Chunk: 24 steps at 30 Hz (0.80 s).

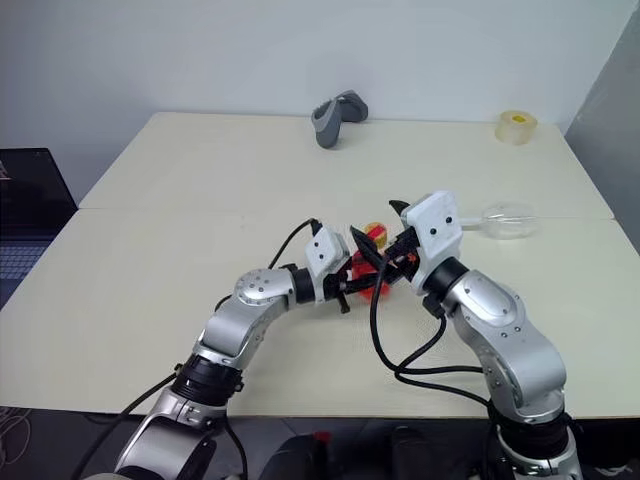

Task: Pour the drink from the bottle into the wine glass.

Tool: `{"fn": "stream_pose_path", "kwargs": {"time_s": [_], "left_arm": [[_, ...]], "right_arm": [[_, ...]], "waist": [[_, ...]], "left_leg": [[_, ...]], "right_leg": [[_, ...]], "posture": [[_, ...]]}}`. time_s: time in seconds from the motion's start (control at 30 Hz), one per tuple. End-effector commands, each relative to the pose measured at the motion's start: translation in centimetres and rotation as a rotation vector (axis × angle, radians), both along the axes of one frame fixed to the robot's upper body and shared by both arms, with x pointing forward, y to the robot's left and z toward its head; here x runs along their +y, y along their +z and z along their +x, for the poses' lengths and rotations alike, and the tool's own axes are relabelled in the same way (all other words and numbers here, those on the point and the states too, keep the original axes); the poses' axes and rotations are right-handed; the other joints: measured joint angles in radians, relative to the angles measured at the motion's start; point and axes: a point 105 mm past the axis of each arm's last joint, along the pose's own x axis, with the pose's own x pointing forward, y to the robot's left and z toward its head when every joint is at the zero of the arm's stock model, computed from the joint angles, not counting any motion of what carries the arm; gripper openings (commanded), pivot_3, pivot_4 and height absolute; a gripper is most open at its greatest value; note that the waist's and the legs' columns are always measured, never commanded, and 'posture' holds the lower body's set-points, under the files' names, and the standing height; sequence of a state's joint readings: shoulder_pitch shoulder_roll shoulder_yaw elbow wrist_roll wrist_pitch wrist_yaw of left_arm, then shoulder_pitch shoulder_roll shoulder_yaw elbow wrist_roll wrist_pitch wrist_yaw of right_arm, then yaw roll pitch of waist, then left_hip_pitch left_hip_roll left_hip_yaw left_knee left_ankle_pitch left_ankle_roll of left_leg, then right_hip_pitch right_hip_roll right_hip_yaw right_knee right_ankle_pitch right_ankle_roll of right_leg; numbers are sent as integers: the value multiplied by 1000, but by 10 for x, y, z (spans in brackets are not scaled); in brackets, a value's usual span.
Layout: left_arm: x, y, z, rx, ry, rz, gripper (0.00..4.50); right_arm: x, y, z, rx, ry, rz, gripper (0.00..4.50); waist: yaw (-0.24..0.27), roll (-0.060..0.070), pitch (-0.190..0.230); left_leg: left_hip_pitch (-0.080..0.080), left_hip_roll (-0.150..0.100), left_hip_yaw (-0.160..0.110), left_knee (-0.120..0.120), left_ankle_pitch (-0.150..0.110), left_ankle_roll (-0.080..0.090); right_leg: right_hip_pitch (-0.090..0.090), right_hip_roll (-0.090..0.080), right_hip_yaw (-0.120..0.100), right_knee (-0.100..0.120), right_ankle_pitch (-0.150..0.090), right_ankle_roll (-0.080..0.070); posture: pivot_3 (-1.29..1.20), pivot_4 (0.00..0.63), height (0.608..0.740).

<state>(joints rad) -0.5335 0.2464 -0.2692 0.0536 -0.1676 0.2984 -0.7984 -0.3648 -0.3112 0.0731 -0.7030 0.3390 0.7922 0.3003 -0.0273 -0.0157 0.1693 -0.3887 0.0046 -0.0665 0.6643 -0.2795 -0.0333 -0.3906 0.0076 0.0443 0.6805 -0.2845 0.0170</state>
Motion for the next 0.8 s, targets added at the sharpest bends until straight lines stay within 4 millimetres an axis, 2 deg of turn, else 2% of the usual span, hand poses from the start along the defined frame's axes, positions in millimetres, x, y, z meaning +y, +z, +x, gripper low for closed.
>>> {"fn": "stream_pose_path", "kwargs": {"time_s": [0.03, 0.23, 0.47, 0.53, 0.63, 0.8], "left_arm": [[-3, 16, 0, -67, -15, -18, 1137], [-2, 16, 0, -71, -8, -17, 1134], [-1, 17, -1, -73, -6, -17, 1057], [-1, 18, -2, -70, -18, -20, 1052], [-4, 19, -12, -50, -104, -18, 1042], [-5, 21, -25, -33, -216, 7, 1033]], "right_arm": [[6, 5, -10, -20, 49, 0, 3250], [7, 5, -9, -15, 57, 4, 1230], [7, 2, -9, -5, 109, -29, 1227], [7, -1, -10, 2, 187, -61, 1227], [6, -15, -4, 59, 405, -143, 1227], [-2, -18, 20, 121, 563, -237, 1227]], "waist": [[0, 0, 0], [0, 0, 0], [0, 0, 0], [0, 0, 0], [-3, 0, 0], [-5, 0, 1]], "left_leg": [[0, 0, 0, 0, 0, 0], [0, 0, 0, 0, 0, 0], [0, 0, 0, 0, 0, 0], [0, 0, 0, 0, 0, 0], [1, -1, 0, 0, 0, 0], [4, 0, 3, -1, 0, 1]], "right_leg": [[0, 0, 0, 0, 0, 0], [0, 0, 0, 0, 0, 0], [0, 0, 0, 0, 0, 0], [0, 0, 0, 0, 0, 0], [1, 0, -2, 0, 0, 0], [1, 2, -2, 0, 0, 0]], "posture": [[0, 150, 740], [0, 150, 740], [0, 150, 740], [0, 150, 740], [0, 150, 740], [0, 150, 740]]}}
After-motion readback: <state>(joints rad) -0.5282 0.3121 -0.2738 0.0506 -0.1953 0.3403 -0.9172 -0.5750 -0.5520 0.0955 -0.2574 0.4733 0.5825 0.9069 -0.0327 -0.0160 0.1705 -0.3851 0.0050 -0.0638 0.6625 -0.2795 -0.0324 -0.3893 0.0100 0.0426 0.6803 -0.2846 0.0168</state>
